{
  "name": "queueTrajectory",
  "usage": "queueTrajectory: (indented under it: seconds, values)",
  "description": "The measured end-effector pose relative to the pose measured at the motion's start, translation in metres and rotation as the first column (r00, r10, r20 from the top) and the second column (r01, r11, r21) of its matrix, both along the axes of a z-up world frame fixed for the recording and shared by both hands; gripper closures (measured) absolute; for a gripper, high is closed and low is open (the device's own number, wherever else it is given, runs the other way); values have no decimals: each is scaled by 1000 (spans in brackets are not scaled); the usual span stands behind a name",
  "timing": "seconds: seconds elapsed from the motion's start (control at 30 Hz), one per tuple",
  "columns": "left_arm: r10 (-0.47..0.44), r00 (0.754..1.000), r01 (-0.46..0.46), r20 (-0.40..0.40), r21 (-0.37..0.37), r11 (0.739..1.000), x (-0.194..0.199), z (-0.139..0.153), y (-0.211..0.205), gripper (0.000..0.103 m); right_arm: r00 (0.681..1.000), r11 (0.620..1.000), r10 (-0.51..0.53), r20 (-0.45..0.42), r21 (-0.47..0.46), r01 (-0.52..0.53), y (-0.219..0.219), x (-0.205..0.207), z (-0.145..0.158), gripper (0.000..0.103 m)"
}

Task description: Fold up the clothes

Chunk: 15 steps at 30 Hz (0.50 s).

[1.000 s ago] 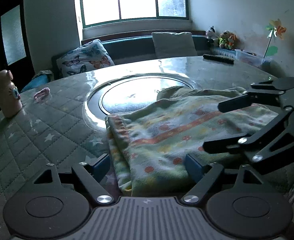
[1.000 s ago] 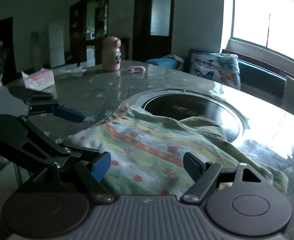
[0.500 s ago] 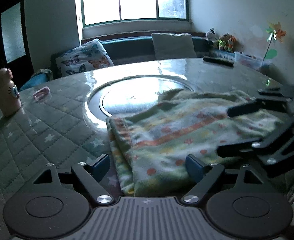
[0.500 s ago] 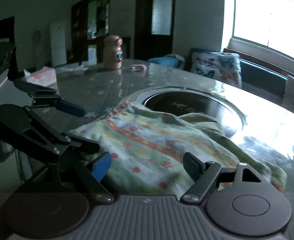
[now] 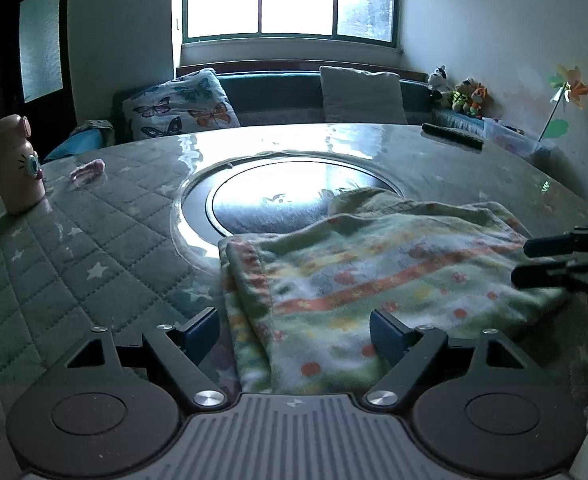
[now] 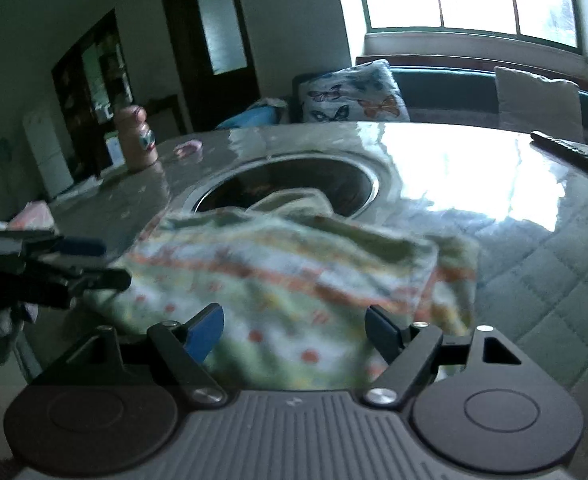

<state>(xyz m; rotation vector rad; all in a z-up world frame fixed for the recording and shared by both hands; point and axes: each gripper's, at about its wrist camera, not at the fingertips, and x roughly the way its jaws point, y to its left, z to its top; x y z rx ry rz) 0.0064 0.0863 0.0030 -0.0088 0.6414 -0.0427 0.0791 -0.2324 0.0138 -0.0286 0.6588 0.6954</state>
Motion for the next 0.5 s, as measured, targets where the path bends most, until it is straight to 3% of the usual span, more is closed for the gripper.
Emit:
queueTrajectory:
  seconds: [0.3, 0.5]
  values:
    - [80, 995, -82, -52, -39, 996, 28, -7, 16, 38, 997, 998, -48, -55, 30, 50, 13, 59, -9, 31]
    - [113, 992, -117, -59, -70, 991, 34, -7, 26, 40, 995, 996, -84, -49, 28, 85, 12, 71, -10, 34]
